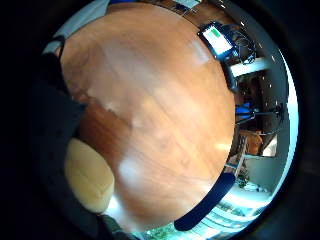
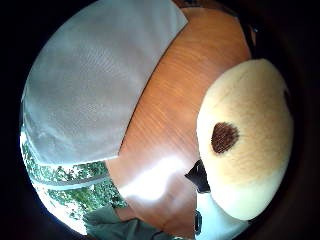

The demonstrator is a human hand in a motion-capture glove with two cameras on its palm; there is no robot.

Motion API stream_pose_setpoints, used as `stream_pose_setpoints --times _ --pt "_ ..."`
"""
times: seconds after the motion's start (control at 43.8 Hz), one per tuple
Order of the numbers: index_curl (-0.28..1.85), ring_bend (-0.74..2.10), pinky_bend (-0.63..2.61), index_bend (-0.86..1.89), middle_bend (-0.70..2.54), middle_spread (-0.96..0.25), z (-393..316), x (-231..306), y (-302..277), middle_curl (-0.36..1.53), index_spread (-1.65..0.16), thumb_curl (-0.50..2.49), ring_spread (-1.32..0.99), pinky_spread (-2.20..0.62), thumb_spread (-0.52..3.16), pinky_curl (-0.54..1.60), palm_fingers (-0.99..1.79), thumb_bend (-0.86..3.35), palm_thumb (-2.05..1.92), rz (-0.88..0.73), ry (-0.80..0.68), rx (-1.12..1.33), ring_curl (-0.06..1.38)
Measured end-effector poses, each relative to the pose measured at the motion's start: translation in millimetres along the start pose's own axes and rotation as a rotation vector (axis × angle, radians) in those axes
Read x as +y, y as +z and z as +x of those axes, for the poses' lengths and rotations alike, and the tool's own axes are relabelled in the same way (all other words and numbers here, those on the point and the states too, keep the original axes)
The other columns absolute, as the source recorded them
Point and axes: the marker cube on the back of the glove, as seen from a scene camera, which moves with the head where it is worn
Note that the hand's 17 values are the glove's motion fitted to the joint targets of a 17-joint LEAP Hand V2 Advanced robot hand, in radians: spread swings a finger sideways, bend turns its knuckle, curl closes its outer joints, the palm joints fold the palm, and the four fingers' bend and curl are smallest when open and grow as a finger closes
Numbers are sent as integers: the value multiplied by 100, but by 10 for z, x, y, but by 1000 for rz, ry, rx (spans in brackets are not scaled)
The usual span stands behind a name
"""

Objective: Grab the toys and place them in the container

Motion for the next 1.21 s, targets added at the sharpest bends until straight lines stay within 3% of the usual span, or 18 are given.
stream_pose_setpoints --times 0.16,0.343,0.388,0.48,0.571,0.754,1.051,1.142,1.211 --pt "41 123 115 59 88 -23 146 -254 -251 46 -31 65 -30 -31 101 41 115 19 58 -86 84 2 61" --pt "52 130 119 71 108 -24 402 -516 -1143 58 -34 74 -33 -33 84 46 107 16 60 -101 198 -34 65" --pt "55 131 119 73 110 -23 378 -537 -1362 60 -35 76 -33 -34 80 48 105 16 61 -91 176 -22 66" --pt "60 133 121 77 114 -23 201 -489 -1757 63 -36 79 -33 -34 73 50 101 14 61 -82 -32 153 68" --pt "65 135 123 79 117 -23 -107 -528 -2240 66 -38 83 -34 -35 67 52 97 13 62 -38 -102 182 69" --pt "74 139 128 81 121 -22 -529 -753 -2980 71 -39 88 -34 -35 58 56 91 10 62 49 -38 231 71" --pt "88 145 132 83 125 -21 -1396 -1118 -3339 77 -42 96 -34 -35 48 60 84 6 63 101 -105 132 72" --pt "92 146 132 82 125 -21 -1793 -1298 -3307 78 -42 98 -34 -35 47 61 83 5 63 105 -13 69 72" --pt "95 147 133 82 126 -21 -2077 -1336 -3220 79 -43 99 -33 -35 45 62 83 5 63 96 -152 84 72"
